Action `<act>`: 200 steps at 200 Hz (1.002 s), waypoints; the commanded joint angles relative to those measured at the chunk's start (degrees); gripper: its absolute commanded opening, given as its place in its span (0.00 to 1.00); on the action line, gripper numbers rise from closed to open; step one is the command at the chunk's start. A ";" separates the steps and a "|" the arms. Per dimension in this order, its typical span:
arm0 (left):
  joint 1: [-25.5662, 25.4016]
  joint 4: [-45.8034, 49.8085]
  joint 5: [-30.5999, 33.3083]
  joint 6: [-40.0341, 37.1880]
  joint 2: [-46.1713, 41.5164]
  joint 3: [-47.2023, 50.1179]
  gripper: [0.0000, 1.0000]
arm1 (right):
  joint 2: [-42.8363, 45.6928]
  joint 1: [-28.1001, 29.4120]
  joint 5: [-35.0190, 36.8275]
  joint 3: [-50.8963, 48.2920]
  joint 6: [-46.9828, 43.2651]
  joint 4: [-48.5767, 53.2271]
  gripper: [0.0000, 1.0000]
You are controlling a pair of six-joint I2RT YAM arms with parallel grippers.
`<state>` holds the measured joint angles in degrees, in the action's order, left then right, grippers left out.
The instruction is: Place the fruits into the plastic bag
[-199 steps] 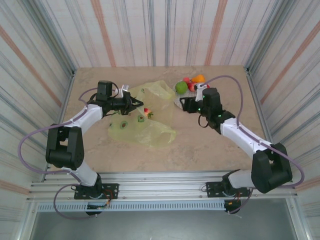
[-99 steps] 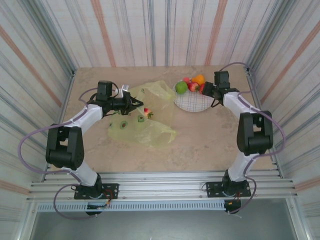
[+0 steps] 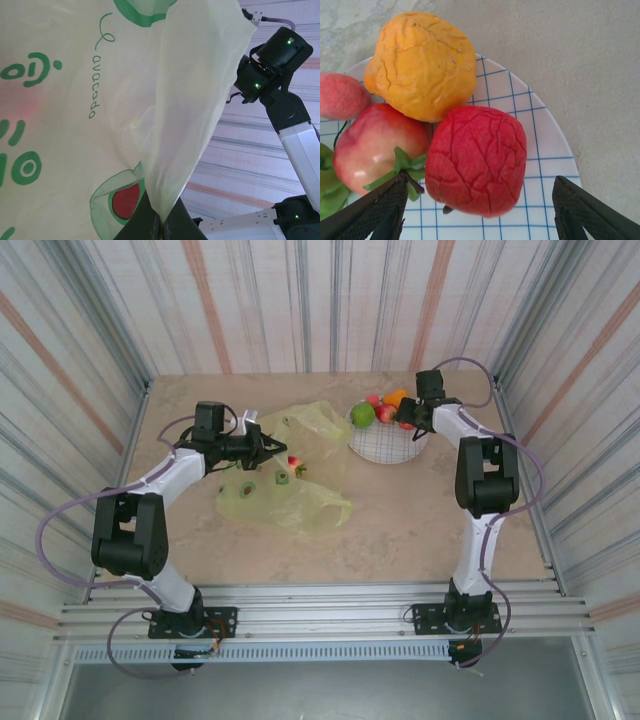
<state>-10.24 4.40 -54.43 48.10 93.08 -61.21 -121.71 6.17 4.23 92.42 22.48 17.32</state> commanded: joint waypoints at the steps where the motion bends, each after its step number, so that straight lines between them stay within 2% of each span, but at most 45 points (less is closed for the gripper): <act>1: -0.39 -0.02 -1.27 0.01 -0.09 0.17 0.00 | -2.11 -0.63 -1.20 3.25 1.80 3.35 0.76; 49: -0.39 -0.01 -1.24 0.16 0.00 0.21 0.00 | -4.71 -0.98 -1.24 5.26 2.01 4.30 0.69; 89: -0.46 -0.01 -1.25 0.16 0.17 0.21 0.00 | -6.09 -1.15 -1.94 6.67 1.97 4.95 0.67; 135: -0.48 -0.03 -1.25 0.24 0.26 0.18 0.00 | -6.71 -1.43 -2.46 7.47 1.18 5.53 0.59; 170: -0.47 -0.02 -1.27 0.24 0.44 0.28 0.00 | -3.56 -1.47 -2.56 4.97 0.72 5.00 0.55; 200: -0.54 -0.08 -1.22 0.24 0.53 0.18 0.00 | 2.67 -1.41 -3.24 -0.80 1.27 2.44 0.55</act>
<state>-10.26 4.40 -54.46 48.10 93.10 -61.21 -125.97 5.10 2.24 95.70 23.49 20.21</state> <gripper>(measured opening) 0.047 0.557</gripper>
